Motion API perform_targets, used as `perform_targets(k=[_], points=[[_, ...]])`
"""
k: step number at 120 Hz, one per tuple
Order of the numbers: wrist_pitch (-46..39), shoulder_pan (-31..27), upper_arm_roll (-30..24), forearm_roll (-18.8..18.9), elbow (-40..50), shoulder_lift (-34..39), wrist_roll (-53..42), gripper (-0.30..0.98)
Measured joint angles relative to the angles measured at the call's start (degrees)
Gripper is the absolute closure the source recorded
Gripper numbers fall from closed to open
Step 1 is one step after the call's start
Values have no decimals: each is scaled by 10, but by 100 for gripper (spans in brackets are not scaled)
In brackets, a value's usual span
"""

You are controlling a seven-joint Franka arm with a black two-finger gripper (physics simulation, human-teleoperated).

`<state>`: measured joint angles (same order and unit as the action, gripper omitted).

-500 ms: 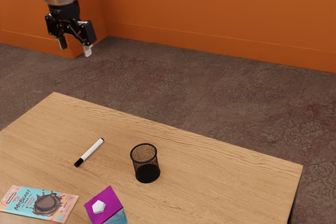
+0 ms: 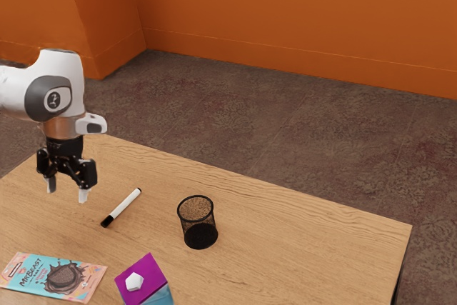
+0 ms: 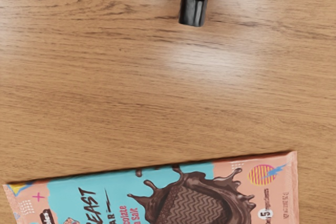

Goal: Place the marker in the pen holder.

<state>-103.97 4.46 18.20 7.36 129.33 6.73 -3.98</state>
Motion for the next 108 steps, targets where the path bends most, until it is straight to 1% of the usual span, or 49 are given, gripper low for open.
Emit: perform_targets(k=[8, 16, 25, 36, 45, 52, 72, 88, 96, 108], points=[[-65, -3, 12, 2, 40, -26, -1, 0], [-115, -5, 15, 2, 52, -44, -3, 0], [-163, -11, 10, 1, 32, -81, -7, 0], [-201, -10, 4, 1, 10, -114, -14, 0], [-233, -5, -10, -19, -13, -167, -30, 2], [-256, -8, -15, -35, -20, -187, -43, 2], [-296, -11, -20, -86, -3, -198, -75, 1], [-310, -11, -20, -105, 13, -193, -94, 4], [-314, -11, -19, -109, 20, -192, -102, 9], [-318, -11, -18, -112, 27, -187, -112, 21]])
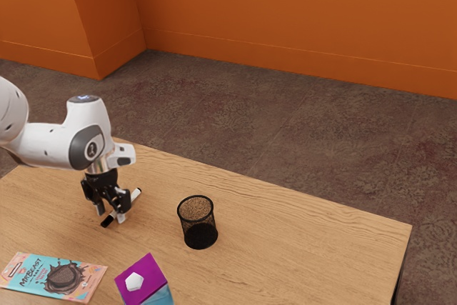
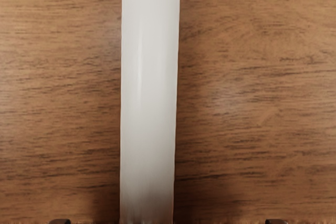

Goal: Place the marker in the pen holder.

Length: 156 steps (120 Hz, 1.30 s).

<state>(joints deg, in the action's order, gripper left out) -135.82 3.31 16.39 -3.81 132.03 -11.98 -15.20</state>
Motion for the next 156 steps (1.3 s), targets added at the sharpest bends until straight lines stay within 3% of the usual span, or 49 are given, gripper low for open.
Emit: perform_targets(k=[27, 43, 96, 118, 132, 156], points=[[-5, 0, 0, 1, 2, 1, -20, 53], [-6, 0, 0, 2, 2, -3, -29, 64], [-8, 1, 1, 16, 0, 1, -32, 76], [24, 6, 0, 32, -12, 79, -29, 77], [100, 26, -8, 70, -97, 96, -25, 78], [326, 37, -89, 186, -230, 93, -16, 78]])
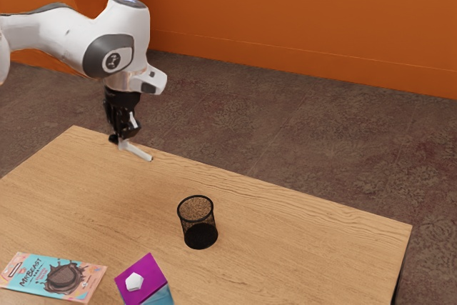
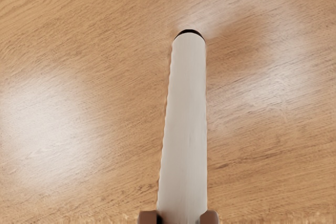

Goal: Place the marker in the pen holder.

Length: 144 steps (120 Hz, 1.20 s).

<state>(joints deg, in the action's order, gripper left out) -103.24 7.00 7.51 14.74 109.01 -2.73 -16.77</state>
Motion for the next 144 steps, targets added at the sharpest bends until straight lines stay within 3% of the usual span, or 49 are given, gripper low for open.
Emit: perform_targets(k=[18, 37, 62, 100, 144], points=[[145, 15, -79, 77, -27, -3, 3, 78], [226, 48, -100, 109, -113, -71, 3, 78], [270, 72, -112, 114, -197, -151, 0, 78], [310, 136, -113, 93, -174, -154, -4, 78], [337, 144, -133, 85, -199, -154, -6, 78]])
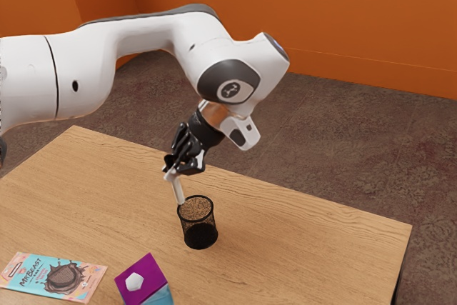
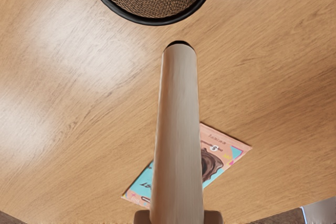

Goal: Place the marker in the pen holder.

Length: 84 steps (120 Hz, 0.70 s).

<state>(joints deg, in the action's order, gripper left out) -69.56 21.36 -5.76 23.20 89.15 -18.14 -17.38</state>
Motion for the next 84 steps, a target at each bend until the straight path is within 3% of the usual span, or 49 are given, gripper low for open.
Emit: perform_targets(k=[28, 77, 84], points=[[-12, -15, 0, 0, -41, -33, -2, 78], [-27, -17, 0, -12, -37, -84, 0, 77], [-29, -17, 0, -14, -37, -88, 0, 67]])
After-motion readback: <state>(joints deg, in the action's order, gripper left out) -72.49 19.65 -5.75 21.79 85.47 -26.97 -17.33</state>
